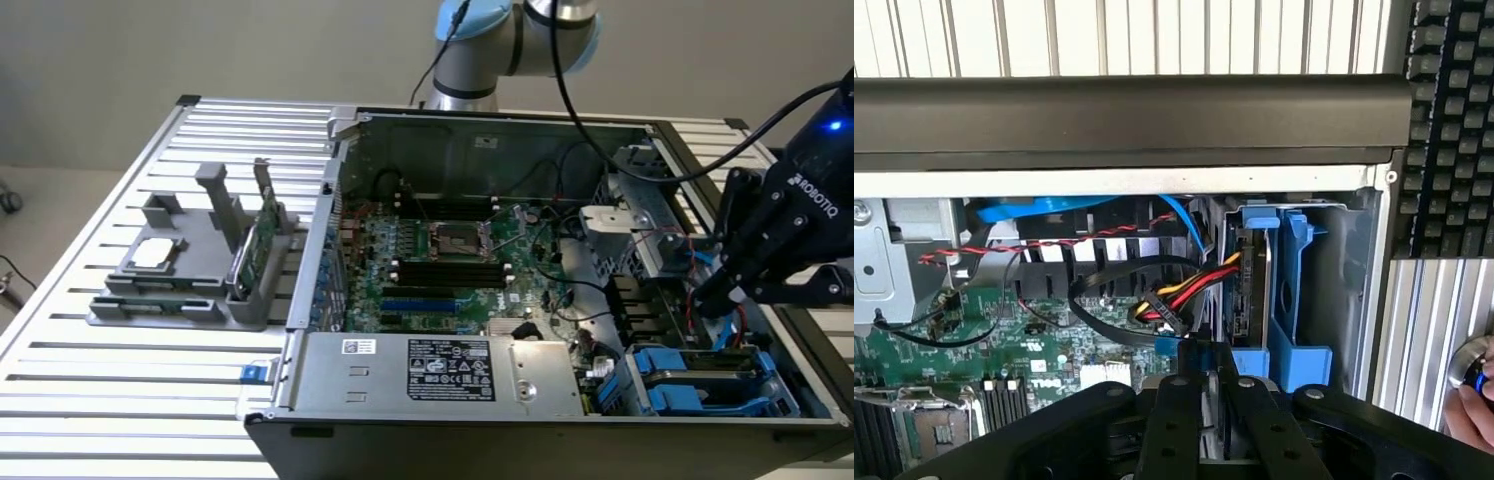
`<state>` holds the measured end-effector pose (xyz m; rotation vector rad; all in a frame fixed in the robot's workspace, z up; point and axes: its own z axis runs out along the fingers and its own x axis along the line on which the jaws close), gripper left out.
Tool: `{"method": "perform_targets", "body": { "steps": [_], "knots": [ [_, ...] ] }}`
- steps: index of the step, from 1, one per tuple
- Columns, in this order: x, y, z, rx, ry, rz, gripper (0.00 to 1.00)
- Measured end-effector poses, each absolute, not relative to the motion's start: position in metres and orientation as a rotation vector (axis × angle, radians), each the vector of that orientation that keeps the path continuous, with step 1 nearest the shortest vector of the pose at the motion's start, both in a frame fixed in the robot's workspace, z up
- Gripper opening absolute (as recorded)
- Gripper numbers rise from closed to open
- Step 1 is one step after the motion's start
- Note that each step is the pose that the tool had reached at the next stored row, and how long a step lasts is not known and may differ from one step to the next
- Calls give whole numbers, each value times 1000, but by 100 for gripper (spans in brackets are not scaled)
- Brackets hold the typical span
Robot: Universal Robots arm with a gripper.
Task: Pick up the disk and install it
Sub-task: 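Insert the second disk wire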
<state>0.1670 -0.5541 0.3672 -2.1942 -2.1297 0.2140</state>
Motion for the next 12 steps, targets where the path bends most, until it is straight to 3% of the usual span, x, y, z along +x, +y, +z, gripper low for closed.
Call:
{"method": "perform_targets", "body": {
  "steps": [12],
  "knots": [
    [161, -577, 363, -2187, -2126, 192, 16]
  ]
}}
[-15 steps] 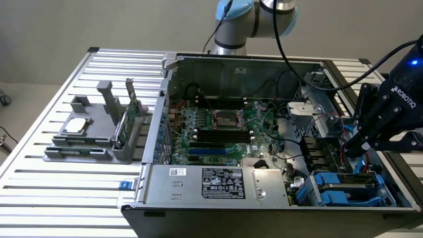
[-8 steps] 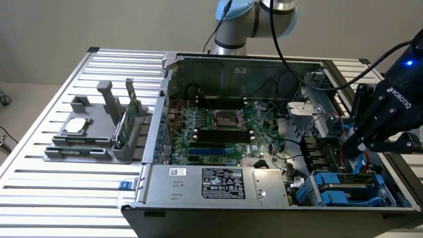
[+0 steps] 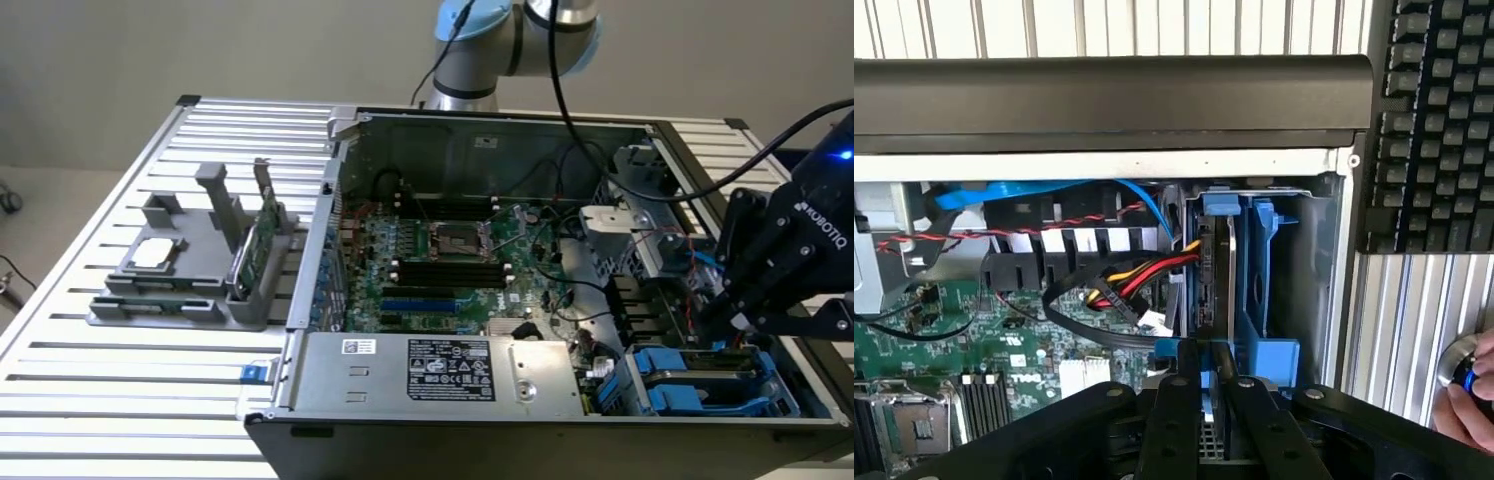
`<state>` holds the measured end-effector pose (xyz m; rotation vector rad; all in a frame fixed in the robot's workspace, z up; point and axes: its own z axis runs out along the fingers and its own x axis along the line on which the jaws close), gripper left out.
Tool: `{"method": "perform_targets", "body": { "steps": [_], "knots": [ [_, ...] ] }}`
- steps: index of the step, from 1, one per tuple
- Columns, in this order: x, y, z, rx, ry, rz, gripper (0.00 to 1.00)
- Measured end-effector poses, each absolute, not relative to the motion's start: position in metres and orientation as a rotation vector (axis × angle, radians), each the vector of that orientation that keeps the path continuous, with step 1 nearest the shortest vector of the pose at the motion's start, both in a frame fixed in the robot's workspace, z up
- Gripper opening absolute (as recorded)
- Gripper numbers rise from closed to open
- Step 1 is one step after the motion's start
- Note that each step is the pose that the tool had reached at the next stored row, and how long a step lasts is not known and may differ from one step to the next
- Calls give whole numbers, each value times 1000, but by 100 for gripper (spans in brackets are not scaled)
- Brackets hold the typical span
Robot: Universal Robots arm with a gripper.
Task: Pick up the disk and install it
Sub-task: 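Insert the second disk wire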
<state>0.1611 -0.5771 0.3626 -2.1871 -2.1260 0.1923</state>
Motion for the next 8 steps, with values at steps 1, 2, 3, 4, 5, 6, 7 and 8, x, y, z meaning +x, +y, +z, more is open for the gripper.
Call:
{"method": "perform_targets", "body": {
  "steps": [1, 2, 3, 4, 5, 6, 7, 8],
  "knots": [
    [161, -578, 362, -2187, -2127, 190, 16],
    [162, -578, 361, -2187, -2128, 188, 16],
    [162, -578, 360, -2187, -2129, 186, 16],
    [162, -578, 359, -2187, -2130, 183, 16],
    [163, -579, 358, -2187, -2132, 180, 16],
    [163, -579, 358, -2187, -2134, 178, 16],
    [163, -579, 357, -2186, -2135, 175, 16],
    [164, -579, 356, -2186, -2137, 172, 16]
  ]
}}
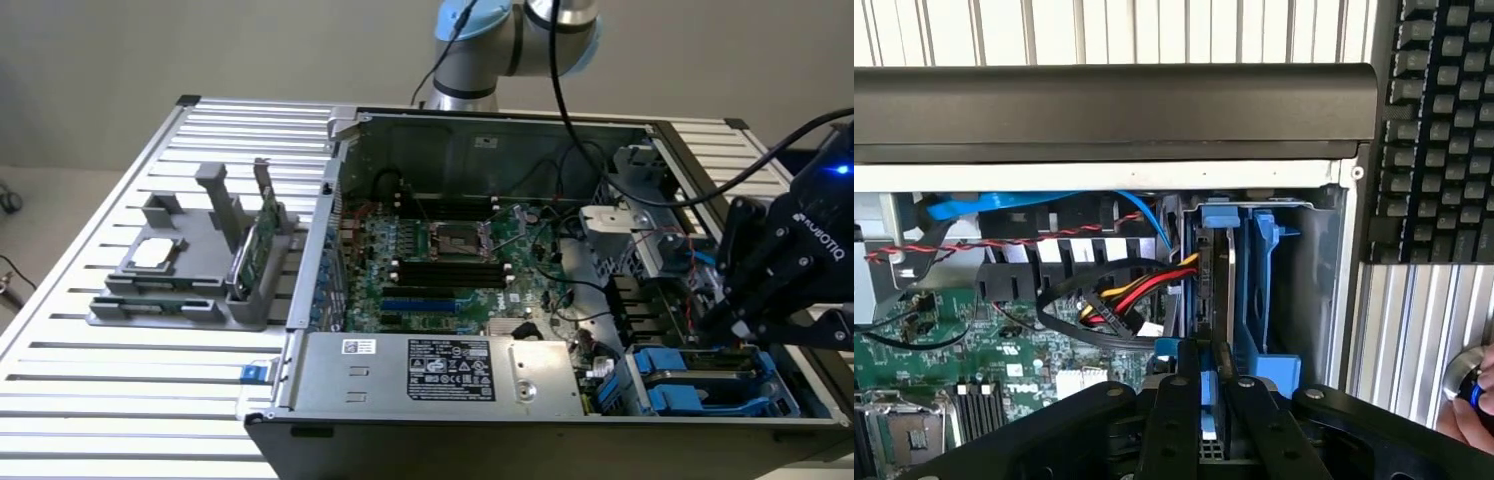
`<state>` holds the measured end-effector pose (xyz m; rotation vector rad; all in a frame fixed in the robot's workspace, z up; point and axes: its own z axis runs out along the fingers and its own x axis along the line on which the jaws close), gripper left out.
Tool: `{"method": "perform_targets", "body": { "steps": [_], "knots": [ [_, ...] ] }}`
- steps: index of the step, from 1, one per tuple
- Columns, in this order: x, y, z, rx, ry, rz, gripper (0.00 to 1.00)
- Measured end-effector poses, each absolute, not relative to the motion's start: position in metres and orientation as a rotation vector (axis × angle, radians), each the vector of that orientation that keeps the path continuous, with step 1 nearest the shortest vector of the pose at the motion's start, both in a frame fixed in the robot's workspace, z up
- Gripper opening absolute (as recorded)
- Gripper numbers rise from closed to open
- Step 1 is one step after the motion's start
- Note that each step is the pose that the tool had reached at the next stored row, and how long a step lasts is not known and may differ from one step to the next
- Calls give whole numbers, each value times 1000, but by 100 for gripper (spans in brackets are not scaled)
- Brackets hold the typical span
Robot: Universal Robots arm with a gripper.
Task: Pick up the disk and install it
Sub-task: 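Insert the second disk wire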
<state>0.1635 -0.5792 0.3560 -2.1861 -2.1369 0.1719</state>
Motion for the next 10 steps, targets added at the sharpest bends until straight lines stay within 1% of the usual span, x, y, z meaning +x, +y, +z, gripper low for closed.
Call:
{"method": "perform_targets", "body": {
  "steps": [10],
  "knots": [
    [165, -583, 346, -2184, -2146, 145, 16]
  ]
}}
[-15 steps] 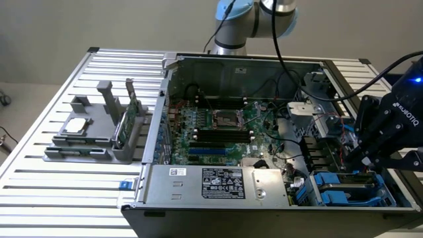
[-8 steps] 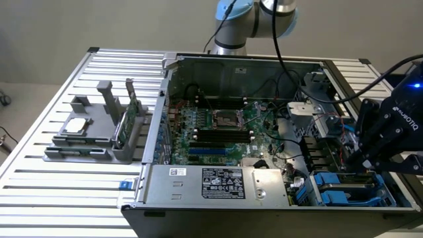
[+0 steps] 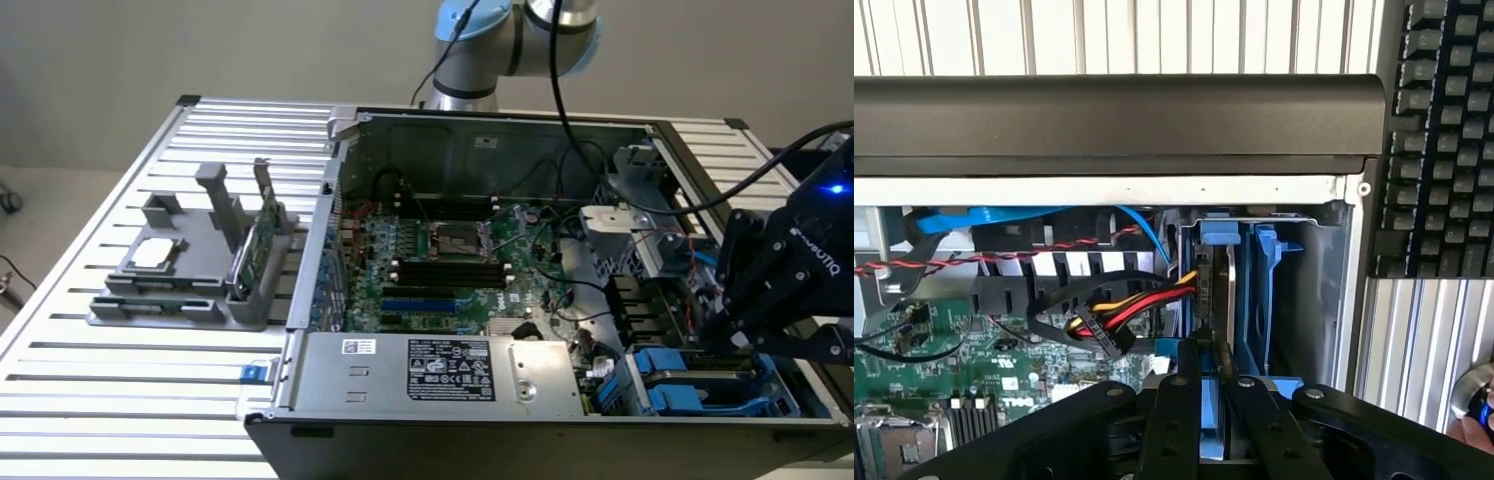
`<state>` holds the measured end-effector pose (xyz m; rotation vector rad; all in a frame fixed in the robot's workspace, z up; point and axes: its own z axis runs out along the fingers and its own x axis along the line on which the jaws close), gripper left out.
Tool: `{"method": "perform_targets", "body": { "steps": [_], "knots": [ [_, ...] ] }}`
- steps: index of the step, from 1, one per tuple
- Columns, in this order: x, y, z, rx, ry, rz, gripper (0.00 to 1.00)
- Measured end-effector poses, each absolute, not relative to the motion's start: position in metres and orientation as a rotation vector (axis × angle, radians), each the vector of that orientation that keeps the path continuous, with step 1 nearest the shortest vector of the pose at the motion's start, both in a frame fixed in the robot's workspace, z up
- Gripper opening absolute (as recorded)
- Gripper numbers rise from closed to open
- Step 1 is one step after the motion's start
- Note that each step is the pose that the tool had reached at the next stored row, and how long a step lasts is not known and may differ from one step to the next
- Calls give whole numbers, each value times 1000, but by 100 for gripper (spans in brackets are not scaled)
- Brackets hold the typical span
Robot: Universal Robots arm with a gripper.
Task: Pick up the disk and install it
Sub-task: 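Insert the second disk wire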
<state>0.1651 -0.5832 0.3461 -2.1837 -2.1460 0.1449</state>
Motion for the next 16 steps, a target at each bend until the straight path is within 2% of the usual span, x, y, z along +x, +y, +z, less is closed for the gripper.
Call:
{"method": "perform_targets", "body": {
  "steps": [8, 16],
  "knots": [
    [165, -584, 339, -2178, -2145, 102, 16],
    [165, -584, 338, -2171, -2140, 85, 16]
  ]
}}
